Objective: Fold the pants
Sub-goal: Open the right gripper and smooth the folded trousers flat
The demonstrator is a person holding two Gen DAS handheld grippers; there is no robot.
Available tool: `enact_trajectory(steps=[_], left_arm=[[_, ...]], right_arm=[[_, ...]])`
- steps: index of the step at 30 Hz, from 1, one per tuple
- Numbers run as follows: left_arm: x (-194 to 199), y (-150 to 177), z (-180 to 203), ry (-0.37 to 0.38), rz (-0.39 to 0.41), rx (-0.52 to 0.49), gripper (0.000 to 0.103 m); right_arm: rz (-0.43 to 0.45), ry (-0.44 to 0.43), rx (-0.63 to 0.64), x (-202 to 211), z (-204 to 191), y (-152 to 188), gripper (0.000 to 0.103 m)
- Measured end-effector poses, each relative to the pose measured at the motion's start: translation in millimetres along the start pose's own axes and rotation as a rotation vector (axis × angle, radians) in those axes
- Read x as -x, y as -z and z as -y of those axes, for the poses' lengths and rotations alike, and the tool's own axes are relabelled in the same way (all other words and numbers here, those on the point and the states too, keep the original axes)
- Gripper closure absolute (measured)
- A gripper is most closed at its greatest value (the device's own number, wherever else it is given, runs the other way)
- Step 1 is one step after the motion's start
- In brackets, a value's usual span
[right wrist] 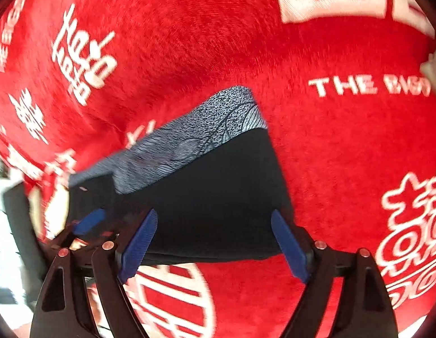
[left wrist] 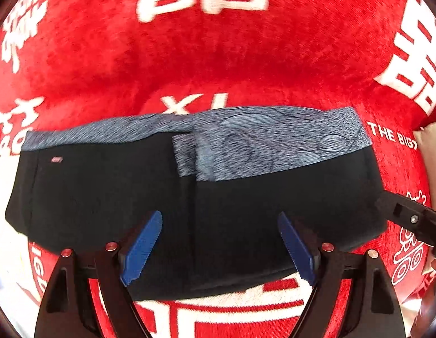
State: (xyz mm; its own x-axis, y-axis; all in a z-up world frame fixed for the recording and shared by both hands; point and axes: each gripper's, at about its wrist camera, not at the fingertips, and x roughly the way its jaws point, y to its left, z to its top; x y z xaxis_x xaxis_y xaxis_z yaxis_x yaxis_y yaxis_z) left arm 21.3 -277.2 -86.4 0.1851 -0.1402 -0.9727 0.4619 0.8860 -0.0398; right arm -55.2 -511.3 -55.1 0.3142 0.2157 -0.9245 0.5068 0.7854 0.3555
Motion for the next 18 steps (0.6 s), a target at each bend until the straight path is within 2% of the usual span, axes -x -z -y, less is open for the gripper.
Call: enact_trajectory(steps=[5,10,11,14,18], left_arm=[[11,18,-32,-0.017,-0.004,0.100,0.018],[17,42,-63,-0.027,-0.018,0.184,0.018],[17,46,-66,-0.028,-0.020,0.191,0.018],[13,56,-76,-0.026,-0.035,0.207,0.018],[13,67,-86,0.000,-0.038,0.215,0.018]], right_arm=[[0.000,0.073,0.138,-3,-28,-1,0.017],[-0.022,0.076,0.230,-20,-62,3,0.017],[-0.029,0.082,0.243,-26,-66,4,0.013],[-0.128,0.145,0.245,-63,-69,13,0.001],[-0.065,0.198,0.265,-68,-74,23,0.001]])
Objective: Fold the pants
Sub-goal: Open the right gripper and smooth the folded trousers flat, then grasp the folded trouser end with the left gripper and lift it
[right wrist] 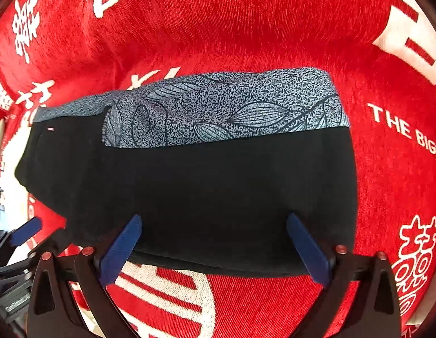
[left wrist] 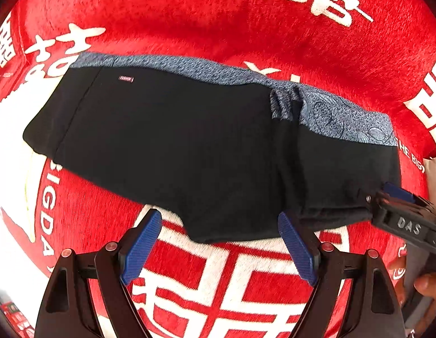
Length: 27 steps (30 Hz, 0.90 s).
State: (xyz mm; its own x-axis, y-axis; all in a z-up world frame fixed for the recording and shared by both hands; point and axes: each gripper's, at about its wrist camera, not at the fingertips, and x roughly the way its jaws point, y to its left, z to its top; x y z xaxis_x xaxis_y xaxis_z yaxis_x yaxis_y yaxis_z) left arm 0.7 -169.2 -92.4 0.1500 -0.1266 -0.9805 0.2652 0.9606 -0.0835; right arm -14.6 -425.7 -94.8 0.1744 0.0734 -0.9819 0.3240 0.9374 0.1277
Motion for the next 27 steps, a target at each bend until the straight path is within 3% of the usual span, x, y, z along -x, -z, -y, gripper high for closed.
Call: enact_trajectory(steps=[15,27], left_arm=[[8,5,-58,0.062,-0.001,0.070,0.018],[6,-1,-106,0.061,0.018,0.142,0.018]], right_arm=[[-0.012,0.140,0.036,-10,-20,-1,0.000],[-0.024,0.174,-0.003,-10,-34,-9,0.000]])
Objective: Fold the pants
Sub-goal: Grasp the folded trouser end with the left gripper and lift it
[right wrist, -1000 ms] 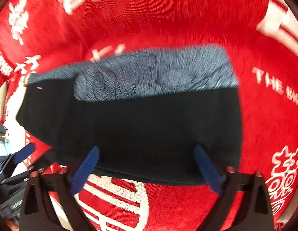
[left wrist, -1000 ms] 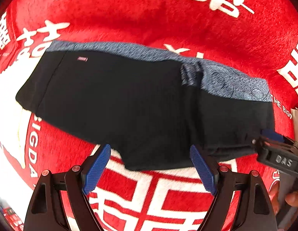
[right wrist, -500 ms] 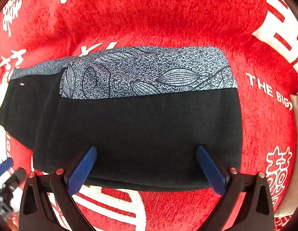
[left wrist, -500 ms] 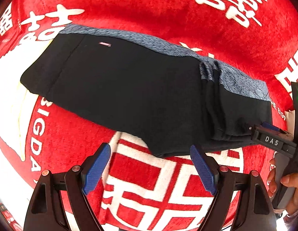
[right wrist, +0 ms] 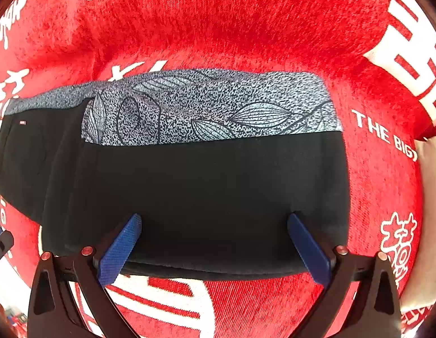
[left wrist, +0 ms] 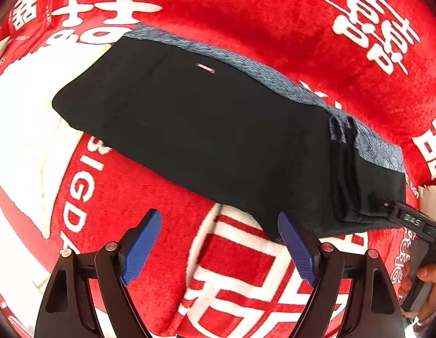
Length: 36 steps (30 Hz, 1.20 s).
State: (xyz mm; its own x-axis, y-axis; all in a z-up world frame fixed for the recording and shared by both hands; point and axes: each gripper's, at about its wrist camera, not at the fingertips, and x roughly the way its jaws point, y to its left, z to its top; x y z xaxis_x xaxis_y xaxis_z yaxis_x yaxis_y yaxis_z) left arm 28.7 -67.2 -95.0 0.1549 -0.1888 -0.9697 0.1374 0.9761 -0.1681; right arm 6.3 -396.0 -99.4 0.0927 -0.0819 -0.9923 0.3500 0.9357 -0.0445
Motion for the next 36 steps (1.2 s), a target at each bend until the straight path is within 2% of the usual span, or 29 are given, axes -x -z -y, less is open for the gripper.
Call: enact_trajectory(steps=[3,7,11,15,18,26,32,36], left_arm=[[-2,-4,-10,0.000,0.003,0.029,0.018],[-3,-11,-29,0.025,0.011,0.093,0.018],[-2,-25,-57,0.090,0.045,0.198,0.018],[-6,-39,-91,0.175,0.100,0.297,0.018],[-14,-46,-117,0.247,0.127,0.373,0.018],[-40,-50,-153,0.435,0.145,0.476,0.018],[-40,-53,-156,0.504,0.178,0.508,0.017],[-20,-58,-157,0.581,0.235,0.469,0.017]], right_arm=[[0.020,-0.069,-0.026,15,-9,-1,0.000],[0.046,-0.136,0.008,30,-38,-2,0.000],[0.072,-0.202,0.051,34,-68,-9,0.001],[0.035,-0.254,0.056,16,-83,-5,0.003],[0.007,-0.251,0.037,-3,-84,0,0.003],[0.028,-0.216,0.117,-4,-91,9,0.002],[0.035,-0.206,0.135,-4,-91,11,0.002],[0.033,-0.202,0.142,-5,-92,10,0.002]])
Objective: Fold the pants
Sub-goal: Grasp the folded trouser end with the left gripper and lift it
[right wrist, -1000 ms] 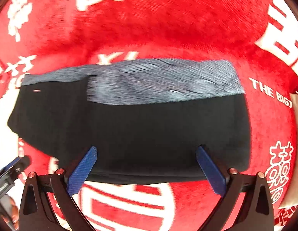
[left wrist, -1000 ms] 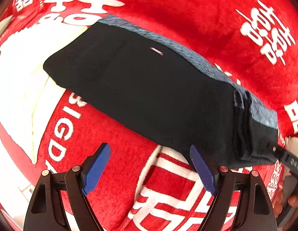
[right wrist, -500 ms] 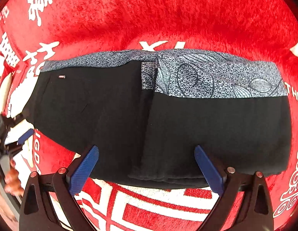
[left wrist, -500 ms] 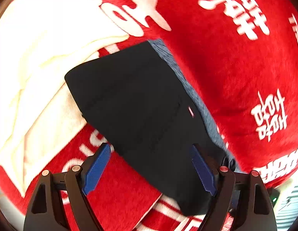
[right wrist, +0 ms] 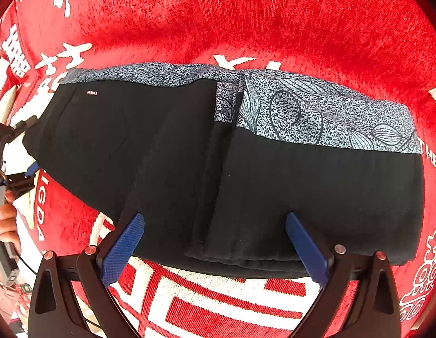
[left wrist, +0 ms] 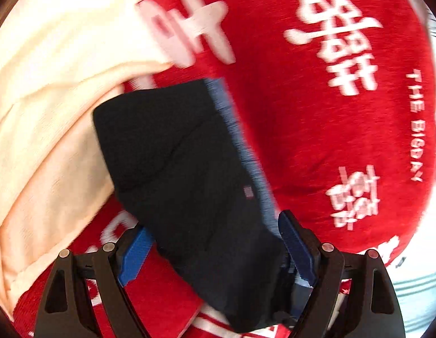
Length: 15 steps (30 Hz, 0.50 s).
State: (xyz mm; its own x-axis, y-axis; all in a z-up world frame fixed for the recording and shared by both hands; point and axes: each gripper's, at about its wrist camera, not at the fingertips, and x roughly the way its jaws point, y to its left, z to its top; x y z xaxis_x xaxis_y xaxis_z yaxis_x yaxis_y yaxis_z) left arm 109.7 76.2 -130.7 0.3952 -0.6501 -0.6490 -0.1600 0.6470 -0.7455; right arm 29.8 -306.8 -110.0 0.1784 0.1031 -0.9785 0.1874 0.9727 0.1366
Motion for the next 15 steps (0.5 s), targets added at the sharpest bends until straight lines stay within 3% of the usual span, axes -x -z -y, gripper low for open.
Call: enact_trajectory(steps=[1,3,5,8,11,12,13,14,15], left_arm=[[0,-1,4,0.011,0.005,-0.020,0.017],[-8,-4,6,-0.045,-0.008,-0.054,0.017],[-19,-7,-3,-0.101,-0.032,-0.036,0.017],[-24,-9,-7,-0.117,-0.014,-0.006,0.017],[-32,-7,8,-0.216,-0.015,-0.034,0.018],[-34,-6,15,-0.275,-0.010,-0.065,0.027],[-37,-4,20,-0.339,-0.004,-0.098,0.051],[-38,-4,22,-0.395,-0.004,-0.125,0.063],[-38,-5,25,-0.414,-0.008,-0.141,0.068]], right_arm=[[0.000,-0.001,0.002,1,1,0,0.002],[-0.002,0.002,0.009,0,0,0,0.002],[-0.003,0.009,0.016,0,-2,0,0.002],[0.000,0.009,0.013,-1,-2,0,0.002],[0.009,0.007,0.014,-2,-2,0,0.000],[0.012,0.010,0.019,-3,-3,0,0.000],[0.011,0.014,0.022,-3,-4,1,0.000],[0.009,0.020,0.026,-3,-5,0,0.000],[0.006,0.021,0.024,-2,-5,-1,0.000]])
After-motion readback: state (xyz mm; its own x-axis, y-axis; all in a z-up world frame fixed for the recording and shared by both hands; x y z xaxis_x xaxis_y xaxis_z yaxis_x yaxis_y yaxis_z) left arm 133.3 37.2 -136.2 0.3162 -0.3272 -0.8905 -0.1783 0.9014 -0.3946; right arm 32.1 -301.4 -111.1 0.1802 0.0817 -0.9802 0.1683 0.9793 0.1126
